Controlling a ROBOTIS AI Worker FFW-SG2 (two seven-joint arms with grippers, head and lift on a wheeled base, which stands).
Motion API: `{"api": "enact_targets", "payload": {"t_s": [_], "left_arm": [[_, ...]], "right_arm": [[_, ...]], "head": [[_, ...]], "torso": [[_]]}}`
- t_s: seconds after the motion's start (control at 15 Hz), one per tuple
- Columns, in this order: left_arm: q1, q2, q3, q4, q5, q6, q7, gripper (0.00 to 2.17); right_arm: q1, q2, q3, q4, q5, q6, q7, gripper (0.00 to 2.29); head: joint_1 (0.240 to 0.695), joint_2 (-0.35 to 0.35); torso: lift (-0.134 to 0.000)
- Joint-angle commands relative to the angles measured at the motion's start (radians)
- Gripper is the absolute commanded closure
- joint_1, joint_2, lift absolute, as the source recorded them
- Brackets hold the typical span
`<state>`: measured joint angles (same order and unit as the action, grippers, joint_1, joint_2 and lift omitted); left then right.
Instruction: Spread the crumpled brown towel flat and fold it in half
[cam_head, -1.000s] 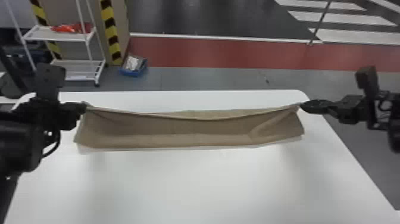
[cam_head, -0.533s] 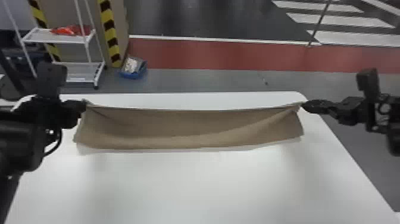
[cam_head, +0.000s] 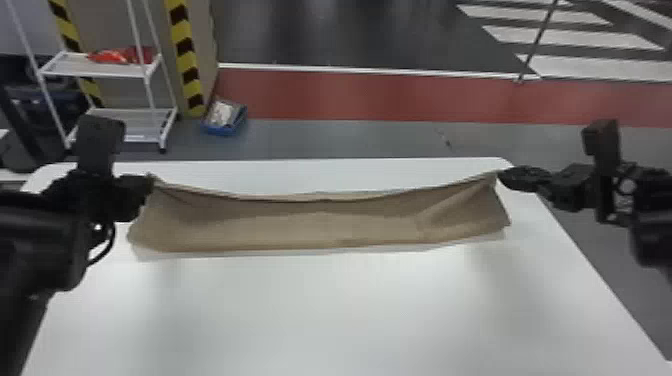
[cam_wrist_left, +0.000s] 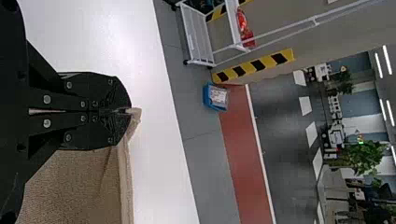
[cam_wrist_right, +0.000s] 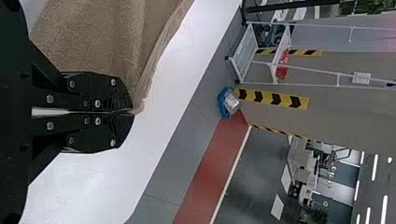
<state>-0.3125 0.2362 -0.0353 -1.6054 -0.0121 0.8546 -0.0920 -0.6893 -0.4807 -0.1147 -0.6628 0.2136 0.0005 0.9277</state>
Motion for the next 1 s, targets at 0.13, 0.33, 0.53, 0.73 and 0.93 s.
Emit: {"api": "enact_targets", "payload": {"t_s": [0.13, 0.33, 0.53, 0.73, 0.93], "left_arm": [[0.004, -0.001, -0.001, 0.042, 0.001, -0.076, 0.011, 0.53], [0.000, -0.001, -0.014, 0.076, -0.031, -0.079, 0.026, 0.26], [0.007, -0.001, -0.011, 0.097, -0.046, -0.119, 0.040, 0.22], [0.052, 0.006, 0.009, 0.056, -0.026, -0.119, 0.038, 0.22], [0.072, 0.014, 0.060, 0.035, 0.041, -0.119, 0.021, 0.22]], "right_arm": [[0.043, 0.034, 0.021, 0.000, 0.006, -0.032, -0.168, 0.52], [0.056, 0.048, 0.032, 0.017, 0.007, -0.041, -0.299, 0.09], [0.079, 0.050, 0.024, 0.005, -0.019, -0.069, -0.300, 0.08], [0.142, 0.028, 0.003, -0.063, -0.057, -0.069, -0.276, 0.09], [0.152, 0.007, -0.040, -0.080, -0.080, -0.053, -0.184, 0.09]], "head": [[0.653, -0.091], [0.657, -0.100], [0.670, -0.094], [0.676, -0.088], [0.687, -0.090]], "torso": [[-0.125], [-0.125], [-0.125], [-0.125], [-0.125]]}}
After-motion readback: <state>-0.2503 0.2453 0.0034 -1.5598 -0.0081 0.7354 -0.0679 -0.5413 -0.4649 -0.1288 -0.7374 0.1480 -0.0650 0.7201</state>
